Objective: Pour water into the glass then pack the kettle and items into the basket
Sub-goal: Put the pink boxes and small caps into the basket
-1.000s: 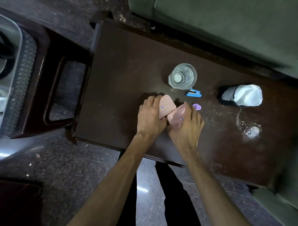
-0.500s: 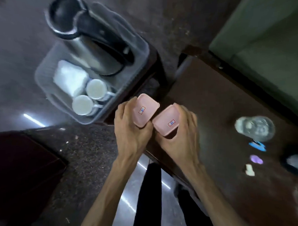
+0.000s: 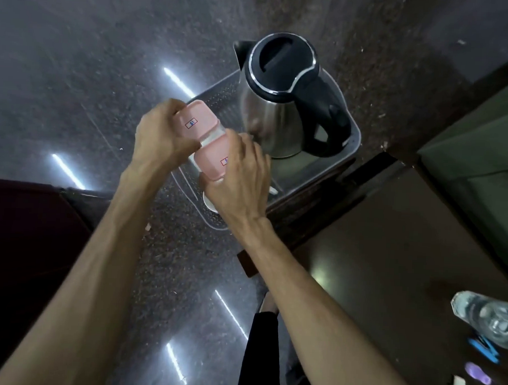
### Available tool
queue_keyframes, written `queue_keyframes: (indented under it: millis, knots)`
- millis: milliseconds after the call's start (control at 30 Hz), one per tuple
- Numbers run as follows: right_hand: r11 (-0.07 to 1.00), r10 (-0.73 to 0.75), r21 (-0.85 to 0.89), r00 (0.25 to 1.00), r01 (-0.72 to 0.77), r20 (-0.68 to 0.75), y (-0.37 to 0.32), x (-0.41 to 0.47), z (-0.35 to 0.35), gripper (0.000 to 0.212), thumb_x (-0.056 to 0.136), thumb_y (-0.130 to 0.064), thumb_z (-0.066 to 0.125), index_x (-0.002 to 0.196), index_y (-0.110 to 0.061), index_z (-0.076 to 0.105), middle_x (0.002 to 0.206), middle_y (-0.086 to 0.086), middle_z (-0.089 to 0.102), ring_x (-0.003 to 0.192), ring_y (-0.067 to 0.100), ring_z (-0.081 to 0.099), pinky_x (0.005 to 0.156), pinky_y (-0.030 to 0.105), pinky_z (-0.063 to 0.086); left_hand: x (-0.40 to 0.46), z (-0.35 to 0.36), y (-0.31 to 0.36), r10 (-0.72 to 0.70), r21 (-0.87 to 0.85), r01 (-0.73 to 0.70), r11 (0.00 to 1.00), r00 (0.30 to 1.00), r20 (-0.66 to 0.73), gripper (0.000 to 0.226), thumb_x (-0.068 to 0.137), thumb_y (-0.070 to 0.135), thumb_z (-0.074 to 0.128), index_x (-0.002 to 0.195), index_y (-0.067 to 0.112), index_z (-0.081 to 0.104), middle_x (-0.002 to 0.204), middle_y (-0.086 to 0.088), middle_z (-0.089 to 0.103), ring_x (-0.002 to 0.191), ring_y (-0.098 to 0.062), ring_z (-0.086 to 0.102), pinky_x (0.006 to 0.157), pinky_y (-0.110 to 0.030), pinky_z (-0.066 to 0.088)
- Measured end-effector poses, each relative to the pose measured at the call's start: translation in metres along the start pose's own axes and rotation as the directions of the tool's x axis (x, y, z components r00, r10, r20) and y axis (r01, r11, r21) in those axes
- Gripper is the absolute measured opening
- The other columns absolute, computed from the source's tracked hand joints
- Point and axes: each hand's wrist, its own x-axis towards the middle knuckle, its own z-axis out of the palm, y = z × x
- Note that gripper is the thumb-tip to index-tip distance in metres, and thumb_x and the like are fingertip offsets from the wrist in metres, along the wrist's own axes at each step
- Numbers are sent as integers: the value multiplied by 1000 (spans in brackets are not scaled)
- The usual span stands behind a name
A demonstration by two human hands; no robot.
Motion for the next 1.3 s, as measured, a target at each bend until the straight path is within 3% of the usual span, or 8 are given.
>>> queue_keyframes:
  millis: [167,333,500,767,933,1067,1167,1300]
  knots:
    - [999,-28,-29,999,29,40,-5,13,28,73,73,-37,88,132,-10,54,131,9,61,121,26,59,106,37,46,20,1,-18,33,104,-38,994,998,54,53,73,25,84,123,20,67,113,-12,76,104,-35,71,92,-43,57]
    - [998,-28,-60,997,32,75,1,11,32,80,73,-47,90,132,-10,53,130,10,63,121,26,60,105,37,47,11,6,-20,87,146,-101,984,992,96,67,74,53,74,127,13,67,119,-18,73,109,-39,69,96,-48,53]
    - [999,-37,12,992,36,118,6,11,11,79,69,-47,93,130,-12,56,137,10,58,126,27,55,107,39,46,-10,4,-7,129,76,-128,989,992,-7,60,75,26,69,132,7,64,135,-17,61,121,-39,61,105,-51,48]
    - [964,78,262,991,-46,-112,52,-36,-51,31,88,-18,79,116,-8,70,118,4,72,109,23,66,93,34,54,-90,58,50,147,-249,-180,951,978,-147,30,82,19,66,109,12,76,111,-3,73,98,-18,68,90,-40,57]
    - [957,219,235,953,-168,-210,123,-90,-95,14,93,-4,67,105,-5,75,109,6,76,100,26,70,90,36,55,-166,127,91,251,-353,-254,901,966,-53,19,83,5,68,100,7,76,97,-5,74,87,-14,68,83,-28,57]
    - [920,373,218,900,-326,-226,182,-145,-124,16,94,-2,66,104,-7,77,108,5,77,99,25,71,89,40,57,-225,174,119,314,-369,-254,894,943,112,20,86,1,68,104,6,76,101,-4,73,86,-17,70,82,-38,59]
    - [861,505,209,825,-463,-252,228,-193,-144,15,92,-5,67,101,-10,77,105,3,77,98,23,72,87,43,59,-269,210,140,371,-313,-278,908,881,294,22,86,4,71,107,9,76,105,-2,73,92,-20,71,85,-42,59]
    - [726,683,233,638,-647,-355,280,-256,-173,15,86,-5,68,95,-13,78,98,-1,78,93,20,74,86,39,59,-323,256,165,456,-219,-402,889,733,504,30,87,11,72,116,10,74,115,-5,72,102,-26,69,91,-41,57]
